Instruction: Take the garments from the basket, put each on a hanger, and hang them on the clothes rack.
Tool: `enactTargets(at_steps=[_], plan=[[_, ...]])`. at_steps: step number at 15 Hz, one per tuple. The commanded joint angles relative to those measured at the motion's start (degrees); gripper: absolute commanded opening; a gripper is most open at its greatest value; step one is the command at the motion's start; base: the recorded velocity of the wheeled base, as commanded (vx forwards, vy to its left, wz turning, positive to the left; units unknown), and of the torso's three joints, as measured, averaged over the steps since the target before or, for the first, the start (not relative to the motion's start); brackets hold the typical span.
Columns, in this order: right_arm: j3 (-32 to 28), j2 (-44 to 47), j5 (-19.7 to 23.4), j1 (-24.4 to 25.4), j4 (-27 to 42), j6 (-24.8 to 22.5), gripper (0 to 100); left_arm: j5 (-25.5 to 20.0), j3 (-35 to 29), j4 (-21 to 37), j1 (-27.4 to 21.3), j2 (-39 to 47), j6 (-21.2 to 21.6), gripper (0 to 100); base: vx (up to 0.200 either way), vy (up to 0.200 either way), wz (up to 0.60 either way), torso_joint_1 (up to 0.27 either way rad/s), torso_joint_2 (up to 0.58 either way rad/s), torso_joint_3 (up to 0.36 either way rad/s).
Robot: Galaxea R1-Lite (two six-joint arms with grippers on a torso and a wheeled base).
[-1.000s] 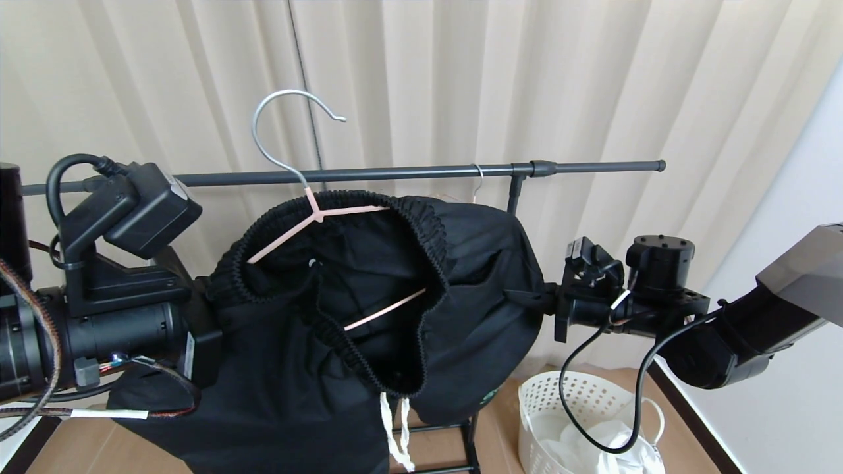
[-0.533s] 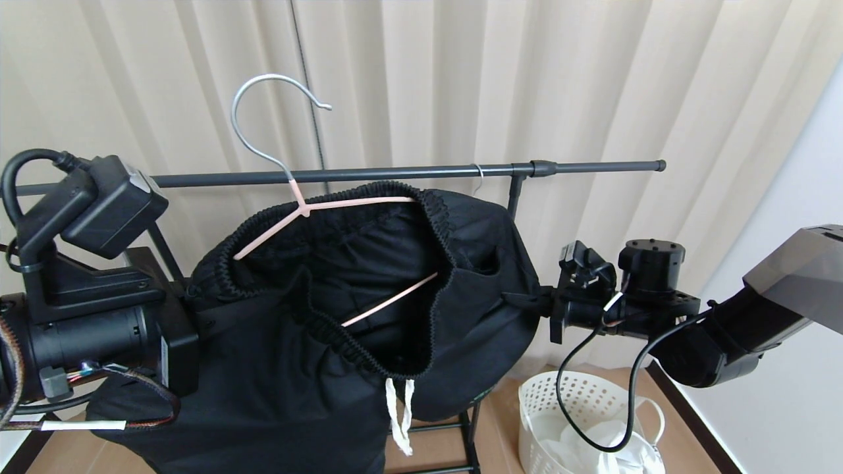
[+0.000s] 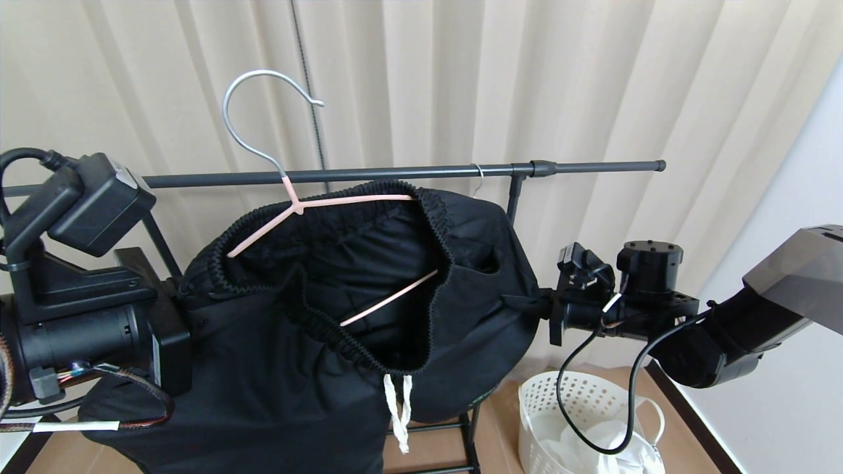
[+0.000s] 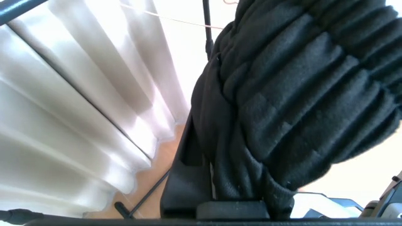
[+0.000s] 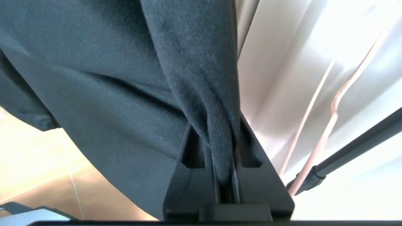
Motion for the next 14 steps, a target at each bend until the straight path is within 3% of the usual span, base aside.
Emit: enactTargets(at_steps=[1, 5, 6, 10, 14], plan=[[0.62, -0.72, 0.04, 0.37, 0.24, -0.03, 0, 0.01, 0.16, -0.08, -0.01, 0.22, 0.03, 0, 0.0, 0.0, 0.0, 0.0, 0.0, 0.0], [1.5, -0.8, 0.04, 0.37, -0.46, -0.47, 0, 0.01, 0.33, -0.08, -0.01, 0.31, -0.05, 0, 0.0, 0.0, 0.0, 0.0, 0.0, 0.0], [1.68, -1.07, 0.04, 0.46, -0.46, -0.73, 100, 0.1, 0.33, -0.08, 0.08, 0.4, -0.14, 0, 0.0, 0.0, 0.0, 0.0, 0.0, 0.0], [3.7, -3.97, 0.04, 0.28, -0.63, -5.92, 100, 0.1, 0.77, 0.01, 1.75, 0.58, -0.14, 0, 0.0, 0.0, 0.0, 0.0, 0.0, 0.0], [7.74, -7.83, 0.04, 1.42, -5.29, -6.97, 100, 0.19, 2.71, -0.17, 3.42, 0.58, -0.23, 0, 0.0, 0.0, 0.0, 0.0, 0.0, 0.0]])
